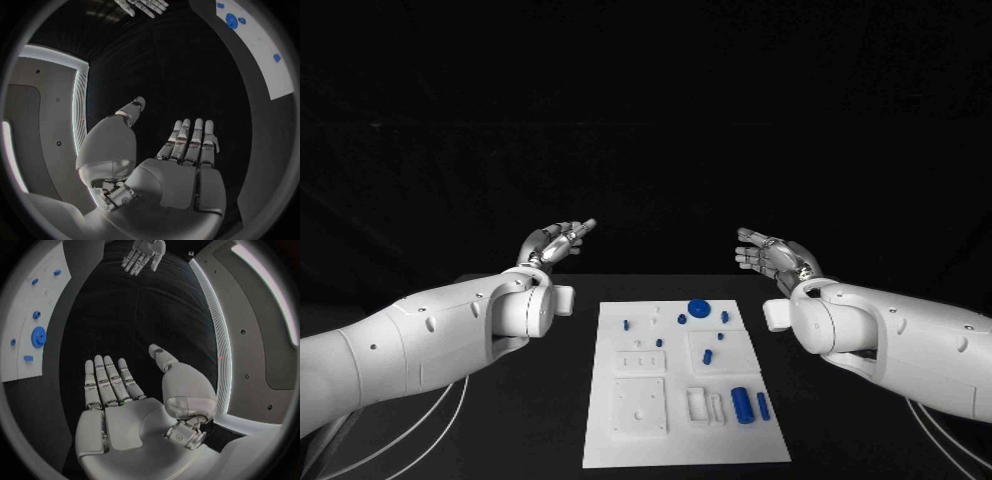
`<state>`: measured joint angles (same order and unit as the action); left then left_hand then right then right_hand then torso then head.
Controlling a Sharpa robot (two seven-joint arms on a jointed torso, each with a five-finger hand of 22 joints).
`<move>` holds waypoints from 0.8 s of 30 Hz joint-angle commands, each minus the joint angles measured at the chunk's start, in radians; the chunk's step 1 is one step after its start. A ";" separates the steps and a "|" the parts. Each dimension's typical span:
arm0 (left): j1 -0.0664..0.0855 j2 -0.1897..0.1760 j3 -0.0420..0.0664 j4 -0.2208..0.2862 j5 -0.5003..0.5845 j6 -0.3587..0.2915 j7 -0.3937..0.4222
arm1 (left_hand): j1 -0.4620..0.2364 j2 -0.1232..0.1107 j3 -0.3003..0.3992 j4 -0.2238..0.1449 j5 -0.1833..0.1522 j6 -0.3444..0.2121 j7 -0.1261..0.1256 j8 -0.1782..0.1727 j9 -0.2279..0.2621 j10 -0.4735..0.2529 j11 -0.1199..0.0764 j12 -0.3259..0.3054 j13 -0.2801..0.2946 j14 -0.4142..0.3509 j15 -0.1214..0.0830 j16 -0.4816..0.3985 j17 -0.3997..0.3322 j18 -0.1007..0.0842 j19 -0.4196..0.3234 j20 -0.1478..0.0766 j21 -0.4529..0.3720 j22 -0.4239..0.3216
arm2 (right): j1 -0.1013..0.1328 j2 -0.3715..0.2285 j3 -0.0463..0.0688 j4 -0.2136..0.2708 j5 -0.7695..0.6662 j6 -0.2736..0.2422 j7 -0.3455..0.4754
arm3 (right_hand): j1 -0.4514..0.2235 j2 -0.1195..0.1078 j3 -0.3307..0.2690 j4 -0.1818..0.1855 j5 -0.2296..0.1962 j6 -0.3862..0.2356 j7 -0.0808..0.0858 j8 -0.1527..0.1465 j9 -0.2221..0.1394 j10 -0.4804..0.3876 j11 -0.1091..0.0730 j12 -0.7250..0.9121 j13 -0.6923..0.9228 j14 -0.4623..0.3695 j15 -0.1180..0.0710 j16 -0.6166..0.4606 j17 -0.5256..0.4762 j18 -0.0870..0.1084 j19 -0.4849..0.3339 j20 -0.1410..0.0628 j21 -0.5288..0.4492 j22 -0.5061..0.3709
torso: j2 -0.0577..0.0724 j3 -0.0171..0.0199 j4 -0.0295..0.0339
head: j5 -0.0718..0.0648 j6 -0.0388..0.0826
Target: Assemble the parts on the task board
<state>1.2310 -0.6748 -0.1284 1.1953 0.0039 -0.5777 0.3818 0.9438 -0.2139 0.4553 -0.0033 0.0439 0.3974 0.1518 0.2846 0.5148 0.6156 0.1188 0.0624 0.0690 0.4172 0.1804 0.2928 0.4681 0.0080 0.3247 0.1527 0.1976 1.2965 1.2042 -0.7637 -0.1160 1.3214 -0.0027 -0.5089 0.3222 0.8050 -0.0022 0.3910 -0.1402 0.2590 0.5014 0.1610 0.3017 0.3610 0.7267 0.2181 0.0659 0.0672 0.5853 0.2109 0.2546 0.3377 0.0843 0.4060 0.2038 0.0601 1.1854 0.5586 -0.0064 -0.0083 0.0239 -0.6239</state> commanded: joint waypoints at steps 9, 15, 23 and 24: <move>0.031 0.021 -0.017 -0.064 0.000 0.150 -0.082 | 0.036 0.015 0.010 -0.004 0.007 0.027 0.023 0.019 0.018 0.054 0.023 0.026 0.012 0.074 0.008 0.045 0.028 0.006 0.057 -0.013 0.033 0.039 | 0.048 0.008 -0.032 -0.081 -0.032 0.285 -0.172 | 0.222 -0.071 0.161 -0.121 -0.080 0.167 0.066 0.092 0.040 0.212 -0.015 0.073 0.031 0.204 -0.012 0.114 0.055 0.067 0.172 -0.006 0.050 0.051 | 0.000 0.0000 0.0001 | 0.000 0.000; 0.031 0.003 -0.018 -0.047 -0.070 0.224 -0.159 | 0.063 0.072 -0.038 -0.068 0.007 0.142 0.046 0.070 0.031 0.196 0.043 0.083 0.033 0.253 0.005 0.119 0.045 0.062 0.255 -0.065 0.104 0.022 | 0.049 0.042 -0.032 -0.157 -0.778 0.209 -0.210 | 0.295 -0.116 0.266 -0.143 -0.125 0.259 0.040 0.110 0.046 0.311 -0.047 0.084 0.036 0.283 -0.046 0.138 0.077 0.103 0.264 0.000 0.048 0.029 | 0.004 -0.0009 -0.0014 | -0.002 0.000; 0.031 -0.029 -0.014 0.006 -0.026 0.312 -0.090 | 0.122 0.163 -0.059 -0.211 0.007 0.290 0.045 0.096 0.022 0.366 0.041 0.140 0.047 0.445 -0.043 0.192 0.066 0.084 0.404 -0.105 0.166 0.024 | 0.065 0.060 -0.031 -0.147 -1.148 0.309 -0.289 | 0.342 -0.155 0.323 -0.139 -0.205 0.329 0.017 0.112 0.062 0.398 -0.077 0.079 0.050 0.498 -0.148 0.242 0.175 0.177 0.499 -0.015 0.141 0.045 | 0.018 -0.0050 0.0058 | -0.005 -0.004; 0.032 -0.037 -0.014 0.020 -0.021 0.319 -0.084 | 0.122 0.166 -0.060 -0.217 0.007 0.294 0.043 0.095 0.020 0.370 0.040 0.140 0.045 0.446 -0.043 0.191 0.065 0.083 0.405 -0.107 0.165 0.023 | 0.070 0.067 -0.030 -0.149 -1.177 0.320 -0.292 | 0.334 -0.155 0.311 -0.137 -0.207 0.331 0.015 0.110 0.063 0.400 -0.078 0.076 0.051 0.521 -0.159 0.255 0.188 0.177 0.527 -0.026 0.155 0.050 | 0.020 -0.0055 0.0067 | -0.005 -0.002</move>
<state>1.2606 -0.7048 -0.1433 1.1998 -0.0352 -0.3438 0.2556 1.0654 -0.0533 0.3966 -0.2145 0.0464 0.6853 0.1866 0.3845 0.5364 0.9801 0.1581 0.1975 0.1164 0.8578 0.1358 0.4886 0.5354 0.0931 0.7276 0.0483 0.3632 1.3081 1.2691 -0.7049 -0.1474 1.1738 -0.9033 -0.2727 0.0837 1.1090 -0.1292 0.6731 -0.2757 0.1073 0.7800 0.1923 0.4028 0.4132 1.0630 0.1599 0.1421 0.1084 0.9509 0.1223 0.4328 0.4537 0.2111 0.7607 0.1971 0.1473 1.2209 0.5699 -0.0095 -0.0059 0.0189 -0.6266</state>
